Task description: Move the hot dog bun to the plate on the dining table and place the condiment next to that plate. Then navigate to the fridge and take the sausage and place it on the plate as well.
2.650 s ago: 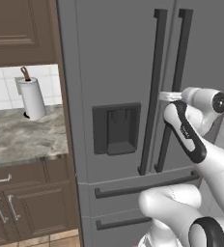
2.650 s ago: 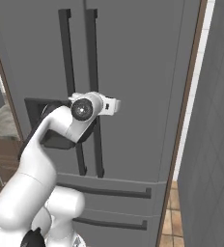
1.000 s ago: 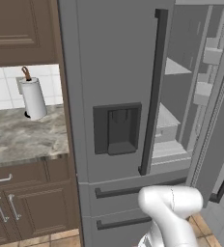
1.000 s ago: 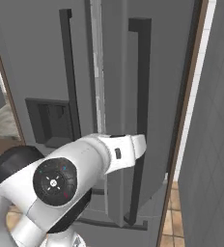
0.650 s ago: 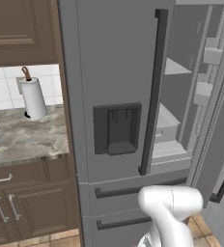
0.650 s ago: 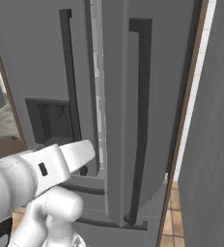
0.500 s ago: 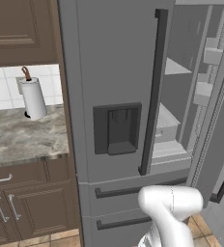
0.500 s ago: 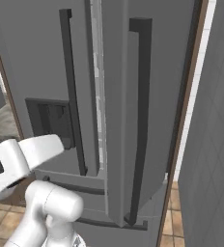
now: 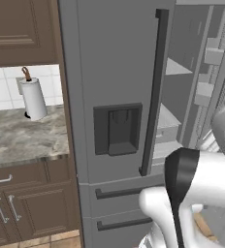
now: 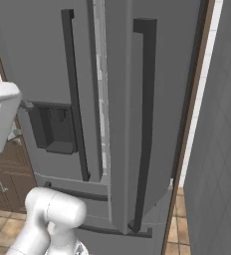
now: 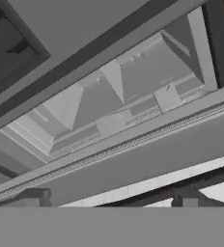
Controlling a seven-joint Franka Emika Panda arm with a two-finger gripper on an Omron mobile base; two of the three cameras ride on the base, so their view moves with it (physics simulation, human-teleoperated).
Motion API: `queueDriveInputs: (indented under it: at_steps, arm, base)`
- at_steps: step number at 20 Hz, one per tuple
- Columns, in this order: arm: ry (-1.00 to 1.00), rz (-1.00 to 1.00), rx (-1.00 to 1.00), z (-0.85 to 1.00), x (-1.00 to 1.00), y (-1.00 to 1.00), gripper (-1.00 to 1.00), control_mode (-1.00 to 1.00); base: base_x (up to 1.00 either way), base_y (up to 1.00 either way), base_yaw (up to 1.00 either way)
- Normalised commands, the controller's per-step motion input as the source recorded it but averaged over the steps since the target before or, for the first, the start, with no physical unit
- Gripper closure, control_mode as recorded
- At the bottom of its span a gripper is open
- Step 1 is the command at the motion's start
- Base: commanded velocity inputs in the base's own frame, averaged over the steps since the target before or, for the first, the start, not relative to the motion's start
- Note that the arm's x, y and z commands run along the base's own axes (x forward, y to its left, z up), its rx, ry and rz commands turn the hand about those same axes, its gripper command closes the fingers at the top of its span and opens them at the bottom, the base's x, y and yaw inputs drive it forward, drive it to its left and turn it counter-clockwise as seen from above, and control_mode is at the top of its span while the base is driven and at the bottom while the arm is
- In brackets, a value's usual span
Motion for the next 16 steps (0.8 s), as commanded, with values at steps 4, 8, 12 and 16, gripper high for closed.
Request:
queueDriveInputs:
  at_steps: [4,8,12,16]
  arm:
    - [0.13,-0.02,-0.16,-0.01,1.0,-0.04,-1.0,-1.0]
    - [0.14,0.0,-0.07,-0.12,1.0,-0.28,-1.0,-1.0]
    - [0.17,-0.01,-0.05,-0.23,1.0,-0.4,-1.0,-1.0]
    - [0.1,0.0,-0.02,-0.38,0.84,-0.39,-1.0,-1.0]
  base:
    - [0.0,0.0,0.0]
    - [0.0,0.0,0.0]
    - [0.0,0.0,0.0]
    - [0.0,0.0,0.0]
